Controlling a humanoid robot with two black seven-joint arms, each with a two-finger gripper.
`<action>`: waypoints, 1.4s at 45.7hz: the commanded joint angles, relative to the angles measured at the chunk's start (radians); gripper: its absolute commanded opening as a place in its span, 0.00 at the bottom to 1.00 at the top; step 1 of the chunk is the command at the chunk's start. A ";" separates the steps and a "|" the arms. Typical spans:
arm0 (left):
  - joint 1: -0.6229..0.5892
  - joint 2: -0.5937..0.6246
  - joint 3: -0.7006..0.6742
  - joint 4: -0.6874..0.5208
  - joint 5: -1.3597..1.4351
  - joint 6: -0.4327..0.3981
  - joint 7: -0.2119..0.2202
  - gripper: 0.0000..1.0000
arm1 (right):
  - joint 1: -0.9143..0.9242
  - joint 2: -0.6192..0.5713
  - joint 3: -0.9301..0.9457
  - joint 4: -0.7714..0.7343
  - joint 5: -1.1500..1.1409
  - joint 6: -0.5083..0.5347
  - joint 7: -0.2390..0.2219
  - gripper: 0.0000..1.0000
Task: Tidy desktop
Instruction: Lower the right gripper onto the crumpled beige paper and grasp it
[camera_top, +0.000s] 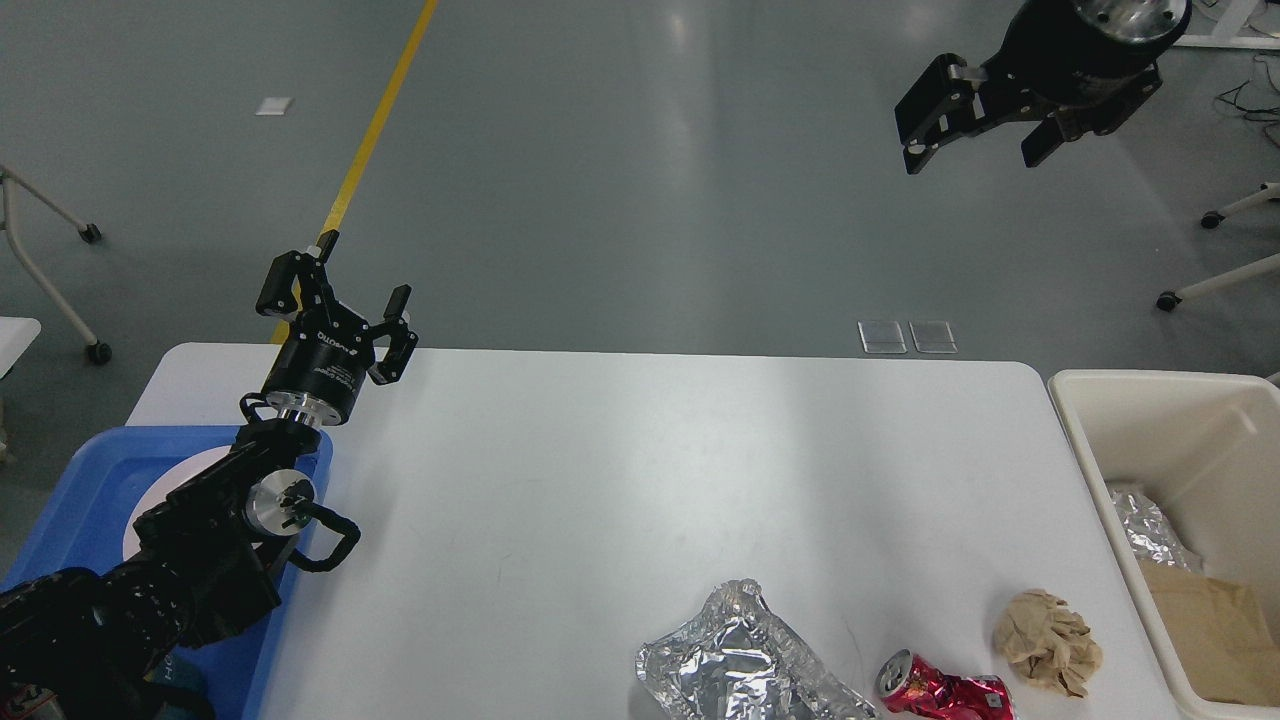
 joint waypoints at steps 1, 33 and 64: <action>0.000 0.000 0.000 0.000 -0.001 0.000 0.000 0.97 | -0.068 0.008 0.004 0.043 -0.001 0.000 0.001 1.00; 0.000 0.000 0.000 0.000 -0.001 0.000 0.000 0.97 | -0.554 -0.042 -0.009 0.027 -0.009 0.000 0.000 1.00; 0.000 0.000 0.000 0.000 -0.001 0.000 0.000 0.96 | -0.855 -0.113 0.009 -0.071 0.000 -0.113 0.001 1.00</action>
